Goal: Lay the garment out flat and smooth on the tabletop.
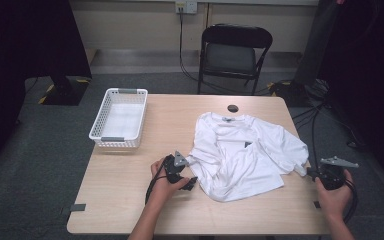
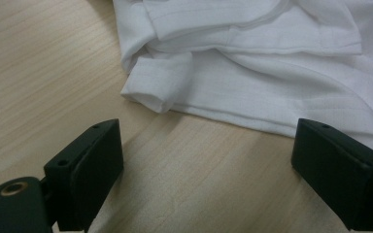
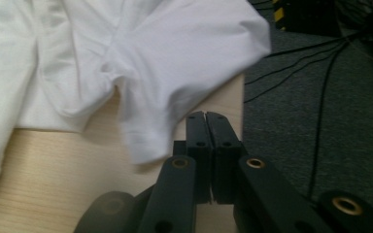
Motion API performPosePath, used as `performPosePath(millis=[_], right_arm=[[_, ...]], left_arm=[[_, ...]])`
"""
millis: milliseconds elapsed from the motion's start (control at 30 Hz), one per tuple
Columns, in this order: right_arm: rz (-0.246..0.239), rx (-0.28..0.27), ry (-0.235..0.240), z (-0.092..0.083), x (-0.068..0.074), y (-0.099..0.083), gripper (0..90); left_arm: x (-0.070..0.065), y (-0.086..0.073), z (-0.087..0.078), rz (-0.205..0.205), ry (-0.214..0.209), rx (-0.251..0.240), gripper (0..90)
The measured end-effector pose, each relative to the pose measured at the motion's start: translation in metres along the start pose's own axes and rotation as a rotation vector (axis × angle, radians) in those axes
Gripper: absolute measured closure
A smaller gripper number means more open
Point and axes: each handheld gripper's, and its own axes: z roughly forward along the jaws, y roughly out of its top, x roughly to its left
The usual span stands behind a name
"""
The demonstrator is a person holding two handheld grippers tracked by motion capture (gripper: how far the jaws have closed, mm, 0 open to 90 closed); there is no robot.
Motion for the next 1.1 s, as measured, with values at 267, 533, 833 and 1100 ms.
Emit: performPosePath(millis=[267,533,833,1100], right_arm=[[0.026,-0.078,0.063,-0.008,0.014,0.006,59.0],[-0.049,-0.089,0.25,0.007,0.059,0.002,38.8],[-0.162,-0.033,0.244,0.016,0.081,-0.005,26.0],[-0.171,-0.039,0.244,0.016,0.081,-0.007,25.1]], left_arm=[[0.0,0.0,0.0,0.0,0.0,0.0,10.9],[0.0,0.0,0.0,0.0,0.0,0.0,10.9],[0.0,0.0,0.0,0.0,-0.004,0.001,10.6],[-0.001,0.005,-0.003,-0.04,-0.045,-0.033,15.3]])
